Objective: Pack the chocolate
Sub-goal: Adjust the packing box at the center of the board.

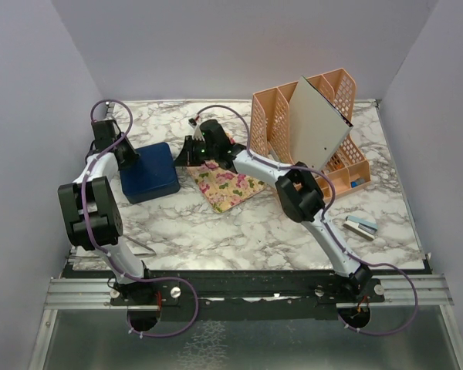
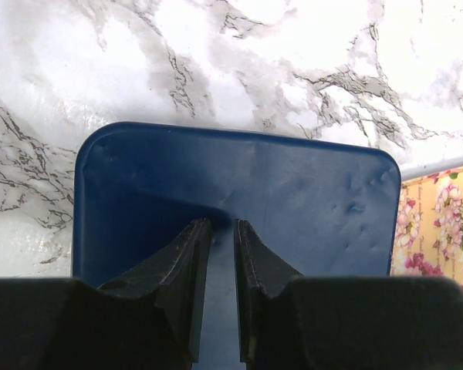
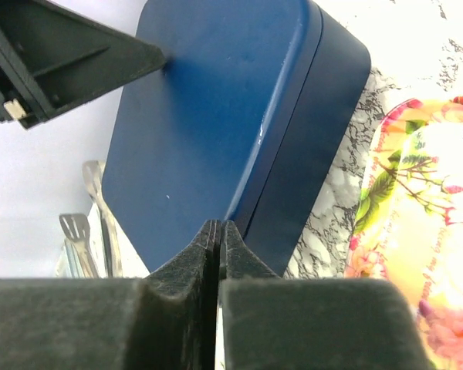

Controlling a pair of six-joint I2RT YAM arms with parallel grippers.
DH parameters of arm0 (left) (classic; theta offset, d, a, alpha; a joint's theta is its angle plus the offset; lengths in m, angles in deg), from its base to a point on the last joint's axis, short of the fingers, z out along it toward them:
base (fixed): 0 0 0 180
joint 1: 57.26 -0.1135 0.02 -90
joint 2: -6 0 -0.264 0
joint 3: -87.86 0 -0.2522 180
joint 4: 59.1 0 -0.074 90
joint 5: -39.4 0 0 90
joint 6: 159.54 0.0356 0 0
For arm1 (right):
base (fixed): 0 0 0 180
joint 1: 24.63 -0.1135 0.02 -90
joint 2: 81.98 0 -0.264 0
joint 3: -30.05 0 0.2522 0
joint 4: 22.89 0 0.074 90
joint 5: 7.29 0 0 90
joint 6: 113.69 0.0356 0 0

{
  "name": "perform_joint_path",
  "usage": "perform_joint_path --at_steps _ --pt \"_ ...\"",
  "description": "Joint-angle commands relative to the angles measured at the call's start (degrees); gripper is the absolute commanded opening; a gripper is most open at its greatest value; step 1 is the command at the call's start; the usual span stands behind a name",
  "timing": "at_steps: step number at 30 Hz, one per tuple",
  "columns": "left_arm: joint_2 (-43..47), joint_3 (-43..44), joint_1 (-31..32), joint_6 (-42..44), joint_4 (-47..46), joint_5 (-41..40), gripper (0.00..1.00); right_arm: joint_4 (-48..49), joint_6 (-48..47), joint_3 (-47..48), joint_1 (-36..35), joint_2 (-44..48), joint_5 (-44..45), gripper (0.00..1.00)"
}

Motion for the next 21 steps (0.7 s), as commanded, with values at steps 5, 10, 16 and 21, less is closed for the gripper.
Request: perform_joint_path --at_steps 5,10,16,21 --pt "-3.59 -1.65 -0.04 0.48 7.30 2.13 0.27 3.71 0.67 -3.75 -0.60 4.79 -6.82 0.01" --pt "-3.67 -2.33 -0.03 0.24 6.48 2.80 0.27 6.02 1.18 -4.02 -1.09 5.73 -9.18 0.00" --pt "-3.23 -2.36 -0.03 0.82 6.43 3.21 0.27 5.07 1.10 -2.09 -1.13 7.43 -8.65 0.00" --pt "-2.92 -2.36 0.01 0.88 6.62 2.93 0.27 7.22 1.73 -6.00 -1.71 6.75 -8.92 0.00"
